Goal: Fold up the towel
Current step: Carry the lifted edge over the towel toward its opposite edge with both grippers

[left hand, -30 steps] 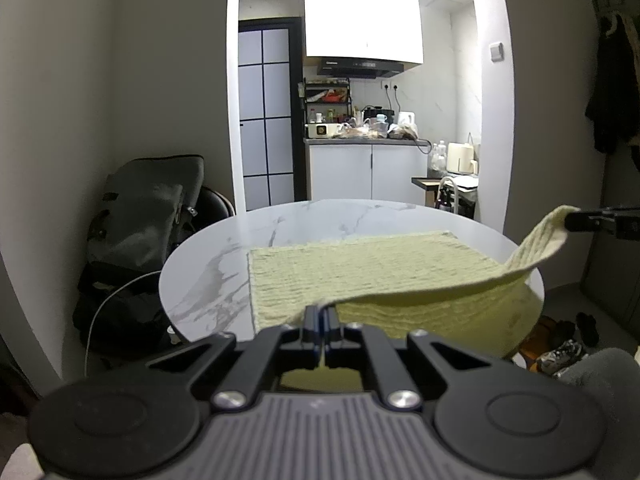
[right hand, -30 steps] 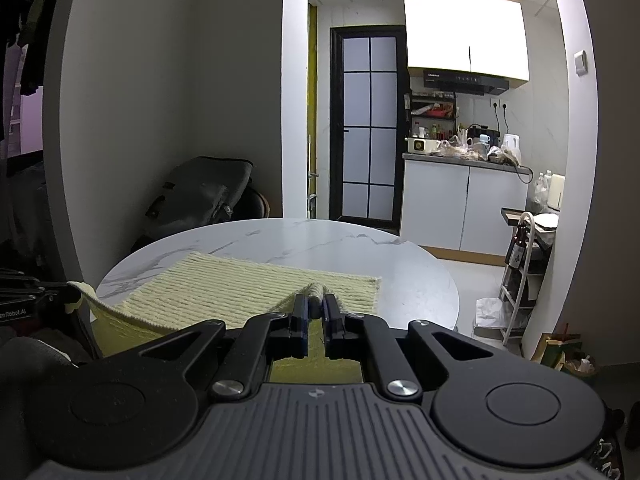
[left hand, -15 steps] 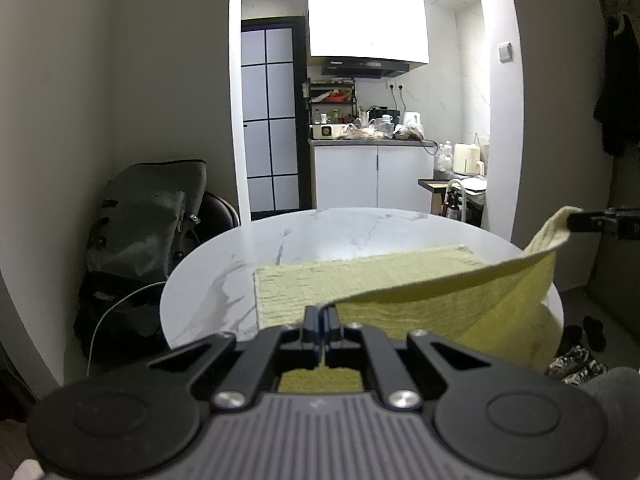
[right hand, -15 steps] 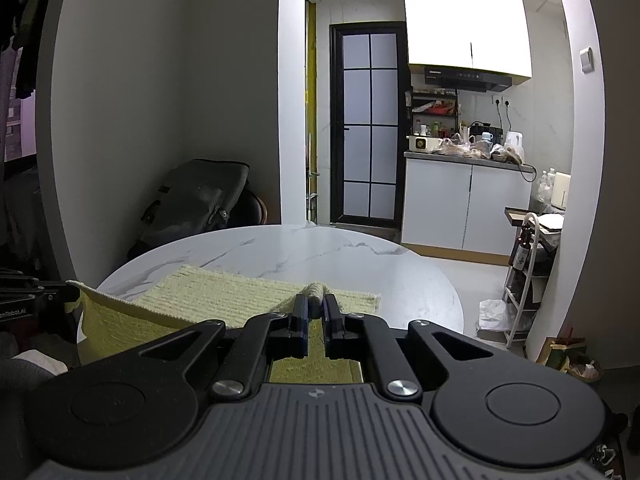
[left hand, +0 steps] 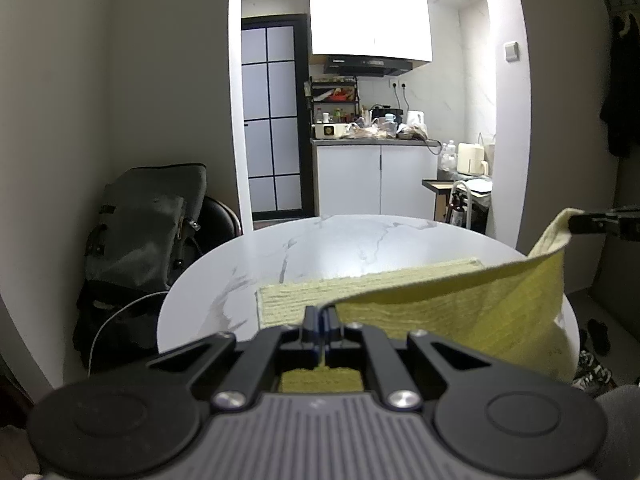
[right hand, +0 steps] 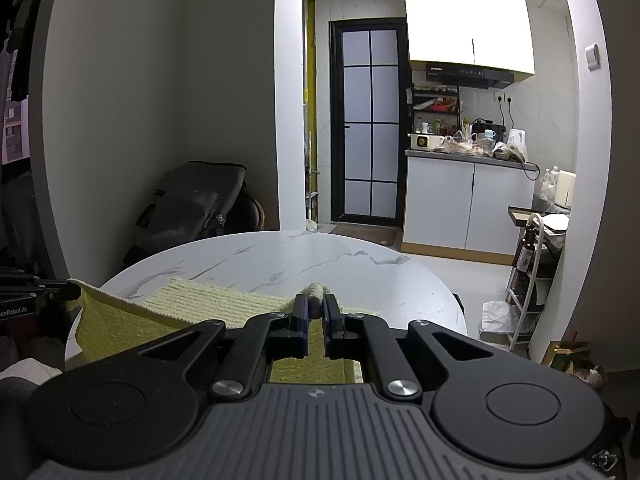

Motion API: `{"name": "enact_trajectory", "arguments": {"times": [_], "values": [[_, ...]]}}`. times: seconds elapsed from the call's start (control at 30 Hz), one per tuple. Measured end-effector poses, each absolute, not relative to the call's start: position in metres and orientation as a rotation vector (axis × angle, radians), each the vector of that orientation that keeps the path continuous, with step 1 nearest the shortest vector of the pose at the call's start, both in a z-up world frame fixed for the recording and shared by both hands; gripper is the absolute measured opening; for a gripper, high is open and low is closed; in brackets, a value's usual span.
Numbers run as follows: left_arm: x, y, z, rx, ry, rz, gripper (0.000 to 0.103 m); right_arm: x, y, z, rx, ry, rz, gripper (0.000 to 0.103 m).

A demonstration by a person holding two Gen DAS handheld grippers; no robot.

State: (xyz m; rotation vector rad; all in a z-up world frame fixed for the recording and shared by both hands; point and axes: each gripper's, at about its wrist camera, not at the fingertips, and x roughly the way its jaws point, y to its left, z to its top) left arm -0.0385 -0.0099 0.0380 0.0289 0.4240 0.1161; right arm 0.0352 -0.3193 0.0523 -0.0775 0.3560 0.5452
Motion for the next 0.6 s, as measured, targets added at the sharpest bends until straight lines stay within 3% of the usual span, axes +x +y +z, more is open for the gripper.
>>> {"name": "enact_trajectory", "arguments": {"times": [0.6], "values": [[-0.003,0.000,0.040,0.030,0.449,0.102,0.003,0.065,-0.314,0.050,-0.062,0.383,0.527,0.008]]}}
